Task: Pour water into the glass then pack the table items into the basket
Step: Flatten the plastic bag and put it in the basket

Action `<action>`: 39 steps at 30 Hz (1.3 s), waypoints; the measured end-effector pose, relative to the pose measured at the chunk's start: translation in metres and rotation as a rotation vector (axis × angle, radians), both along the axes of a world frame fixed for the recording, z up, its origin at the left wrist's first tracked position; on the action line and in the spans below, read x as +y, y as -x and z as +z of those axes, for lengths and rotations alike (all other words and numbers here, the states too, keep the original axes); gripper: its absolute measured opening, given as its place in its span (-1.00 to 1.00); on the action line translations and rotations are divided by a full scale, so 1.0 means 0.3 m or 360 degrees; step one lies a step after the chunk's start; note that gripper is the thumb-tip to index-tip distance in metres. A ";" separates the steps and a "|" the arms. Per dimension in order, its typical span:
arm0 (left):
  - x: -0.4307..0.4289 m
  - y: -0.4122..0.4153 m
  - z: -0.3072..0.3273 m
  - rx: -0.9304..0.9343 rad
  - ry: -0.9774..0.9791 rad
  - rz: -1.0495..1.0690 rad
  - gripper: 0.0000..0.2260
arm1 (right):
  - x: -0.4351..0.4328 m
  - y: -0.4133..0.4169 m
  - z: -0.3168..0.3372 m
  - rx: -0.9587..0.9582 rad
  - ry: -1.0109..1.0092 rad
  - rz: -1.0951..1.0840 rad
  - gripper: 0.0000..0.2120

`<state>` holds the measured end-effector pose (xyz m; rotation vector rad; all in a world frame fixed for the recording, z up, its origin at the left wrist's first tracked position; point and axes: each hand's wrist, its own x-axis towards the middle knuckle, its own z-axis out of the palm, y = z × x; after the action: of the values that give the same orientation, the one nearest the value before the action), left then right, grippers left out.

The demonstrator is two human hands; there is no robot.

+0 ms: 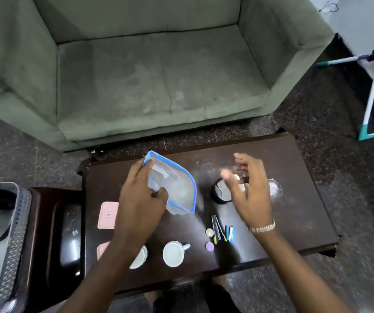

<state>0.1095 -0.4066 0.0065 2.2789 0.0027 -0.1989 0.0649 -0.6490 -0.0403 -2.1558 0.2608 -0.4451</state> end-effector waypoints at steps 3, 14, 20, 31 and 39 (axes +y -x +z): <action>-0.008 0.009 0.036 -0.0044 0.0163 0.0183 -0.43 | 0.168 0.048 0.114 -0.0044 0.0189 0.0625 -0.29; 0.245 -0.065 0.043 -0.0009 0.0788 0.0338 -0.26 | 0.209 -0.266 0.355 0.0195 -0.0156 0.0870 -0.81; 0.234 -0.127 -0.027 0.0238 0.1358 0.0049 -0.34 | 0.146 -0.417 0.390 0.0228 -0.1131 0.0959 -0.51; 0.184 -0.141 -0.131 0.0038 0.1211 0.0336 -0.34 | 0.178 -0.244 0.102 0.0342 -0.1122 0.0555 -0.18; 0.161 -0.123 -0.132 -0.0030 0.0734 0.0341 -0.52 | 0.147 -0.249 0.093 0.0516 -0.0684 0.0391 -0.49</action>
<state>0.1464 -0.3582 -0.0331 1.8049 0.1733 -0.0560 0.1397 -0.6049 -0.0123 -1.7954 0.2412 0.0996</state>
